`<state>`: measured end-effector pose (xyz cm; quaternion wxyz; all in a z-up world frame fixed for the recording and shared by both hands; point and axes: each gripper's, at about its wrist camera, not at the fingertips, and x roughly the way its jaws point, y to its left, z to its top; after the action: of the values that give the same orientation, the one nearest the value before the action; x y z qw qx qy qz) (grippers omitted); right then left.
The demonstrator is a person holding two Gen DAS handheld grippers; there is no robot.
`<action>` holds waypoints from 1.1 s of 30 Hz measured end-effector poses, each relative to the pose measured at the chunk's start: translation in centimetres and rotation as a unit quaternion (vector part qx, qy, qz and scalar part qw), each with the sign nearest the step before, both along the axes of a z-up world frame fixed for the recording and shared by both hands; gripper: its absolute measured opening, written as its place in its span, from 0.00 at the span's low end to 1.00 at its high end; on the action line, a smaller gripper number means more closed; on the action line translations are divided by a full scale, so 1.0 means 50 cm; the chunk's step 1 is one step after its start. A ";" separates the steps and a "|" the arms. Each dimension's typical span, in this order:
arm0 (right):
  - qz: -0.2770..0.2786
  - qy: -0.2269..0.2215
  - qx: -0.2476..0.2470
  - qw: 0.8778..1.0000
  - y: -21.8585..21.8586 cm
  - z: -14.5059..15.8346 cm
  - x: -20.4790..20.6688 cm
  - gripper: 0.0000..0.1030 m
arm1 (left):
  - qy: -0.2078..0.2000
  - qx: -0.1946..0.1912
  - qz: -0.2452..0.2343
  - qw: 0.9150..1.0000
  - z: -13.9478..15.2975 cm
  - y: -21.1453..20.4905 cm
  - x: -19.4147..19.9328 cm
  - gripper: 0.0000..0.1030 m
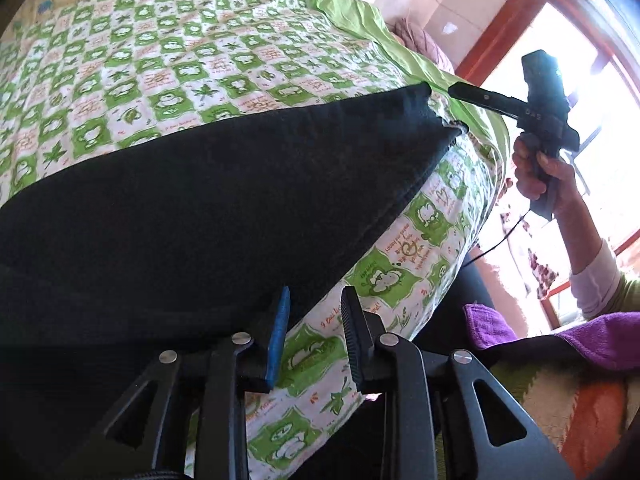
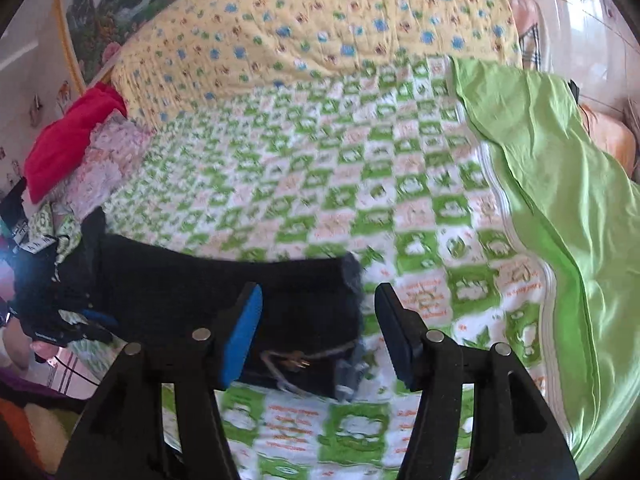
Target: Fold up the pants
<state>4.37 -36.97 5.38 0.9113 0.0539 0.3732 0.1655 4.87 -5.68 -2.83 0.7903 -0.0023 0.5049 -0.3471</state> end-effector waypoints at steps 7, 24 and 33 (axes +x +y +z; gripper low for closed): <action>0.064 -0.014 0.041 0.997 0.127 0.020 0.007 0.58 | -0.024 -0.022 0.060 0.998 0.048 0.076 -0.004 0.27; 0.218 0.022 0.088 0.972 0.444 -0.019 0.050 0.58 | -0.061 -0.021 0.258 0.964 0.115 0.406 0.010 0.34; 0.255 0.063 0.113 0.958 0.546 -0.041 0.083 0.58 | -0.077 0.006 0.317 0.945 0.137 0.536 0.038 0.46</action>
<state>8.52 -9.65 3.35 0.8016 0.0701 0.4098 0.4297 6.77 21.12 4.00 0.8960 -0.1311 0.4176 -0.0744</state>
